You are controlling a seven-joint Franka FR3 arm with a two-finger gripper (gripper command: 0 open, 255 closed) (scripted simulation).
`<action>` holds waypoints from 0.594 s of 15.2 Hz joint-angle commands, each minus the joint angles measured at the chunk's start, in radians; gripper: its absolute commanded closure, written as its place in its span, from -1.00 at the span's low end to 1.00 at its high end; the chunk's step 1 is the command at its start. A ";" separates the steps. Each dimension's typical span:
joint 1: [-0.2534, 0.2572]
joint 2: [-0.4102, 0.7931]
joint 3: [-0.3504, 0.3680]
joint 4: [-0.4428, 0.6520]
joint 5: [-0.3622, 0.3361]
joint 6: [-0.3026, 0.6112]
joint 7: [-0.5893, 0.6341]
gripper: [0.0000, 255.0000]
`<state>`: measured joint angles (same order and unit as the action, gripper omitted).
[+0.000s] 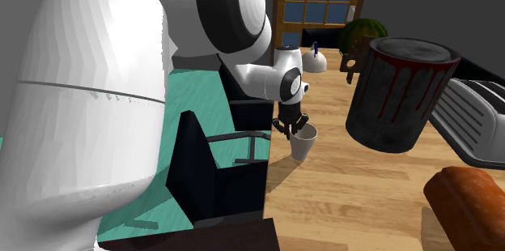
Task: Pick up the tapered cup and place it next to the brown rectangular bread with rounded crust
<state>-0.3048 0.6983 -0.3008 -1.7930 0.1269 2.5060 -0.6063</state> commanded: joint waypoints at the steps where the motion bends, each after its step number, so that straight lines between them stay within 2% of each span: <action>1: 0.000 0.000 0.000 0.000 0.000 0.000 0.000 1.00; 9: 0.006 -0.030 -0.008 -0.006 -0.008 -0.025 0.002 1.00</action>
<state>-0.3006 0.6772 -0.3064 -1.7960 0.1215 2.4871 -0.6050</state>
